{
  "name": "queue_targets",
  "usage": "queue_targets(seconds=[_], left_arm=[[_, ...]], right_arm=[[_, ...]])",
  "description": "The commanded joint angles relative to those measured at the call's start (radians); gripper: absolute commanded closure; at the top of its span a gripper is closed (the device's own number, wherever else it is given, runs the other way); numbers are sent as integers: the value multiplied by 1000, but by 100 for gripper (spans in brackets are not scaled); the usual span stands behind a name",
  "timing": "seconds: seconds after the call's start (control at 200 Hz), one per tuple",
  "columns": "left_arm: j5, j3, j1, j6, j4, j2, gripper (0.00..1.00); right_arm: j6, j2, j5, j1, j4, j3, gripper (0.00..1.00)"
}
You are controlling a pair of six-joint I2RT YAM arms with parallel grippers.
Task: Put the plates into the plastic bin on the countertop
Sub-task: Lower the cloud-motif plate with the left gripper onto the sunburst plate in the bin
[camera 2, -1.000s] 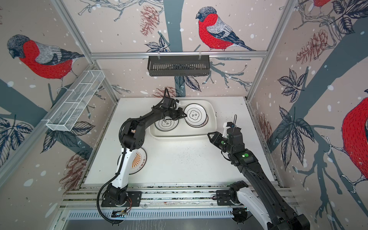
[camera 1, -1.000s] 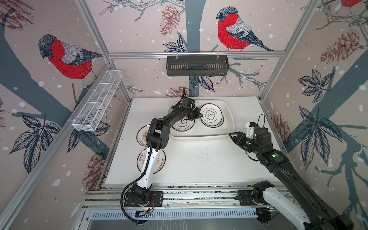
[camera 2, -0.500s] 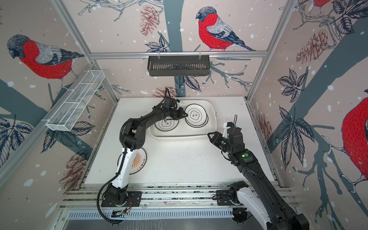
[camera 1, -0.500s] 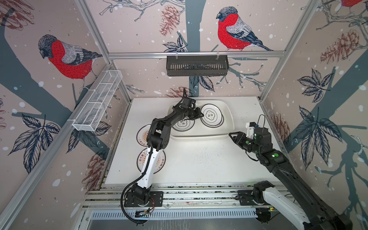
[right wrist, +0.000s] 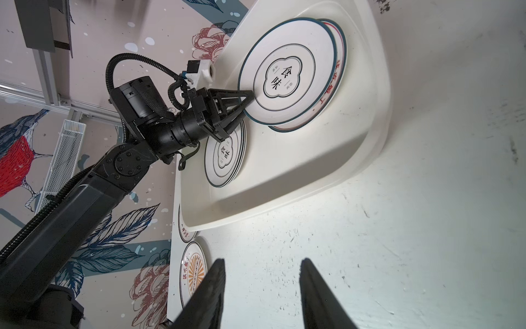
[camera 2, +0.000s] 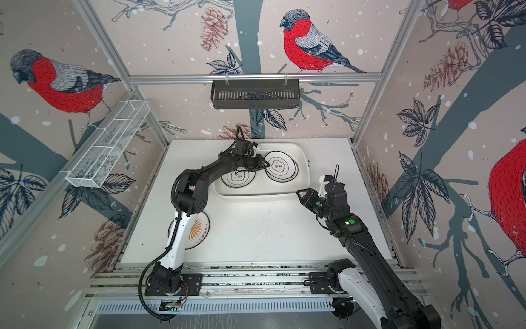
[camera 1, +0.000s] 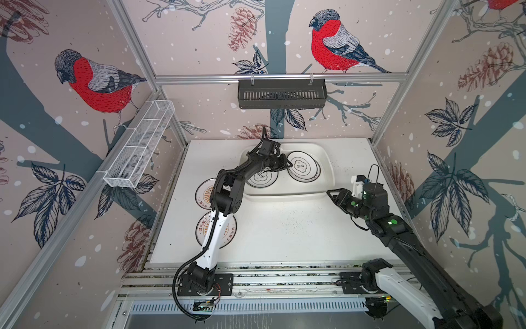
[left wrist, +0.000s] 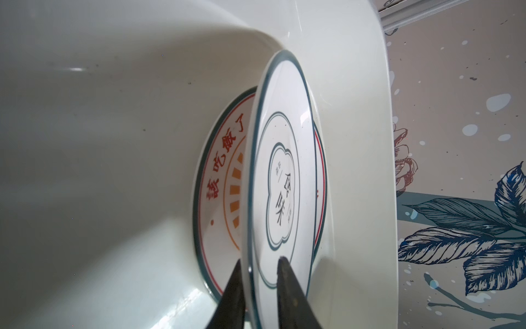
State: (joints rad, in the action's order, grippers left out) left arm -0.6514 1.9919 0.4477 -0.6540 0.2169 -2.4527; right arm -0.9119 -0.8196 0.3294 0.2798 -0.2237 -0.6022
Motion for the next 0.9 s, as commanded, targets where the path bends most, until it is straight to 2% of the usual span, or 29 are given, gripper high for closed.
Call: queue_targets(seconds=[0.0,0.605,0.895], left_arm=[[-13,-2,4,1,-44,14,75],[-17,-39,10,-7,-51,32,54],[-17,-45,18,-5,-52,36,49]], right_arm=[[-1,-4,9,-3,38,2,55],[-5,-5,17,-6,59,21,55],[-5,-7,23,-7,65,22,55]])
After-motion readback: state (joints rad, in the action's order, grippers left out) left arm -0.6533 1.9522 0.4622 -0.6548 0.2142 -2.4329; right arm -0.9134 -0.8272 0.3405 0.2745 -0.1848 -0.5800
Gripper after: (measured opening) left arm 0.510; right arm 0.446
